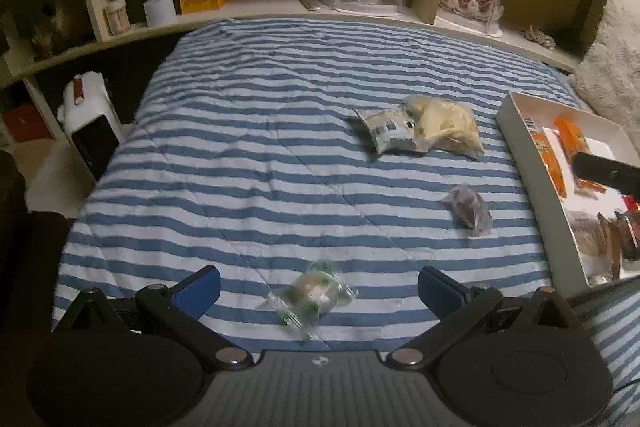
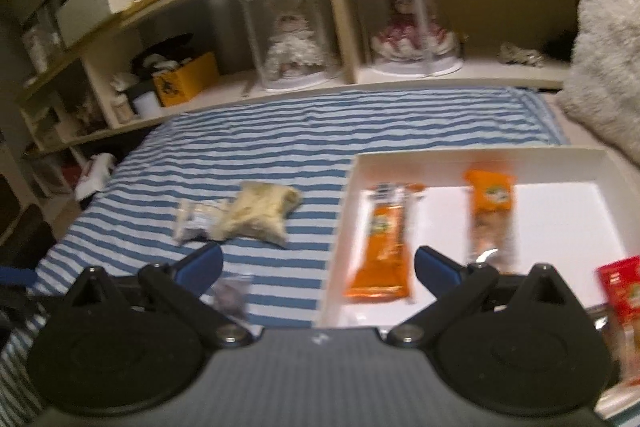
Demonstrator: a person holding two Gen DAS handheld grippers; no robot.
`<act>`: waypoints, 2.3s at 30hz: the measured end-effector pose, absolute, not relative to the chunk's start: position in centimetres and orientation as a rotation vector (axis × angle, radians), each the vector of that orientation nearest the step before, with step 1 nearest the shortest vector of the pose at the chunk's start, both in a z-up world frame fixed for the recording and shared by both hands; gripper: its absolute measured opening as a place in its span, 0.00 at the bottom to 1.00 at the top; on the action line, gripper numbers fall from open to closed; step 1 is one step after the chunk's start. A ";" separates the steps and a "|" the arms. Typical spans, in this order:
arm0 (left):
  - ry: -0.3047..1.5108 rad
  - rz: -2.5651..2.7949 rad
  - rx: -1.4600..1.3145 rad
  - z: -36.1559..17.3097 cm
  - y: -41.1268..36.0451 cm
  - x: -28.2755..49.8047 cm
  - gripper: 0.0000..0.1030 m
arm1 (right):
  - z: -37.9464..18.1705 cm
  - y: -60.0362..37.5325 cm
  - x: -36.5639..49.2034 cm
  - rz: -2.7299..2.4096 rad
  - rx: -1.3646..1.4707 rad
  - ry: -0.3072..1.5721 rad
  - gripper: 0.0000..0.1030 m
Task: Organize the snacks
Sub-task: 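Grasp the clear green-dotted candy with the left tool while the right tool grasps the small clear bag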
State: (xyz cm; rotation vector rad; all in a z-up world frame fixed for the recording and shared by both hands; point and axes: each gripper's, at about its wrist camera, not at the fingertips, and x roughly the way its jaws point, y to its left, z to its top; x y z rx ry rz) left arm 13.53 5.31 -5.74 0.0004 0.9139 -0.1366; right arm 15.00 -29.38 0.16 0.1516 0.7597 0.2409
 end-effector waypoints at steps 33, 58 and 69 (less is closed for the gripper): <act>1.112 -0.375 -0.026 -10.4 5.0 15.2 0.71 | -6.4 -21.8 18.6 0.427 0.095 0.889 0.83; 0.981 -0.164 -0.199 -9.4 5.6 15.4 0.38 | -5.9 -20.6 17.5 0.485 -0.015 0.891 0.35; 0.874 -0.202 -0.238 -5.4 4.2 13.2 0.38 | -1.9 -23.6 16.4 0.484 0.099 0.823 0.35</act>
